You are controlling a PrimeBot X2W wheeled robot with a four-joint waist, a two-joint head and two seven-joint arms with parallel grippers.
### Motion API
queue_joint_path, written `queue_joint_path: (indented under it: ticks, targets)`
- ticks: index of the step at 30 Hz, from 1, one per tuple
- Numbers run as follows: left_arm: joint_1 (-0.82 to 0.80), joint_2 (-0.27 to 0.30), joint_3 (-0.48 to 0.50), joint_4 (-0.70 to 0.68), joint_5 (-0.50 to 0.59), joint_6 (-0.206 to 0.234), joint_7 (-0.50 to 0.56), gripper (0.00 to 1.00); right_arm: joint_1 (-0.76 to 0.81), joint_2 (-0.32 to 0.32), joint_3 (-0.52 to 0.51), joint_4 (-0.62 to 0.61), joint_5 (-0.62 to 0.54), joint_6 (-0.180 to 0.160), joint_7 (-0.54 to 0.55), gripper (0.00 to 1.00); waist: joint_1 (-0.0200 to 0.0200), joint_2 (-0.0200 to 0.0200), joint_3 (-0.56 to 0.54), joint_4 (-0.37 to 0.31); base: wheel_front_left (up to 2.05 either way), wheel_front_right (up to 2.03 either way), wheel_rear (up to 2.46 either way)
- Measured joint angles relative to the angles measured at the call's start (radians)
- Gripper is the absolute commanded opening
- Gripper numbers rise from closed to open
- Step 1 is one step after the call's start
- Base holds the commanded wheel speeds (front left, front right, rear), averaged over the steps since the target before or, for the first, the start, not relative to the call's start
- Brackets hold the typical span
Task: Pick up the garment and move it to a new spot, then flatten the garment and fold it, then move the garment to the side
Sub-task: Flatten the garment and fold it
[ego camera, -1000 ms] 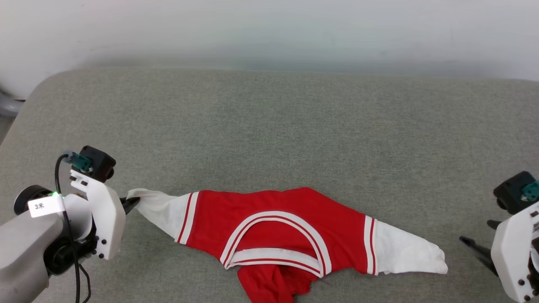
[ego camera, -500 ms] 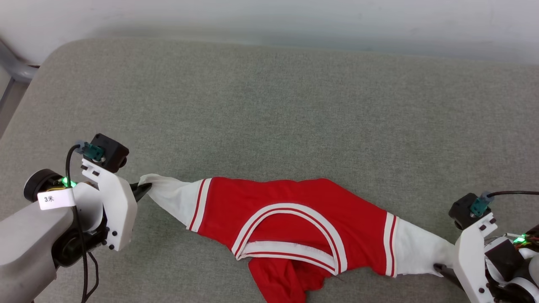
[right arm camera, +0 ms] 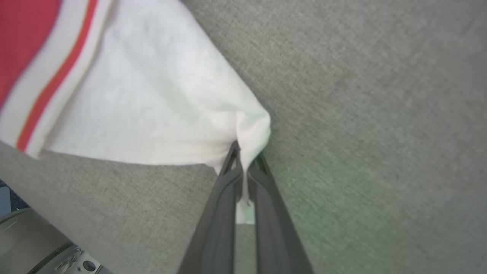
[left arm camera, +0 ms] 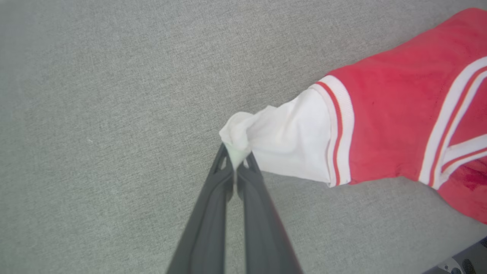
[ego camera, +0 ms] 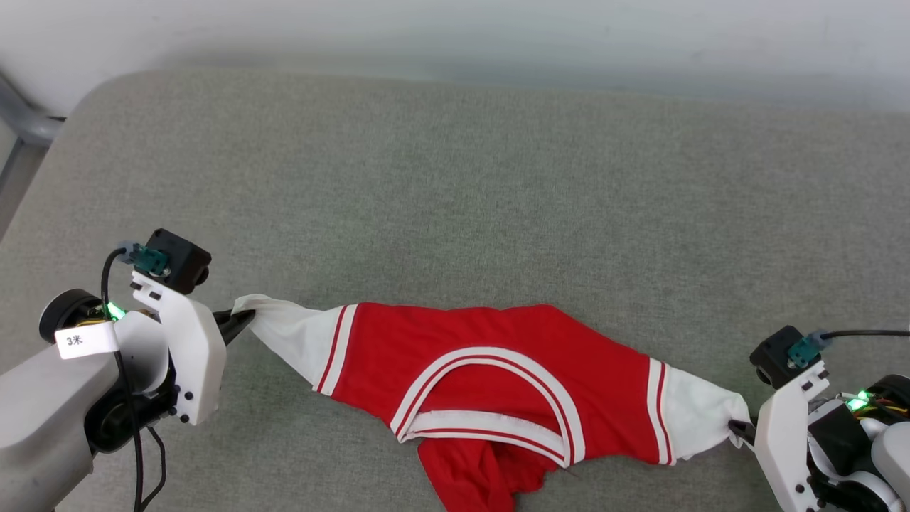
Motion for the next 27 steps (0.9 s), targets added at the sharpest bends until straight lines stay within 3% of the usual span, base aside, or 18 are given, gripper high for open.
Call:
queue_joint_path:
  ticks: [12,22,27]
  targets:
    - [0.0,0.052,0.057,-0.113,-0.012,-0.009,-0.101,0.0,-0.012,-0.059,-0.131,-0.122,0.004,0.001,-0.161,0.0,0.0001,0.0,-0.136,-0.017,0.0,0.0,0.0]
    - [-0.094,0.109,0.137,-0.259,0.004,0.025,-0.138,0.0,-0.036,-0.062,-0.324,-0.34,-0.064,0.001,-0.109,0.0,0.0,0.0,-0.198,-0.029,0.0,0.0,0.0]
    - [-0.212,0.075,0.201,-0.283,0.02,0.018,-0.155,0.0,-0.171,-0.018,-0.402,-0.427,-0.11,0.001,-0.045,0.0,0.0,0.0,-0.161,-0.033,0.0,0.0,0.0]
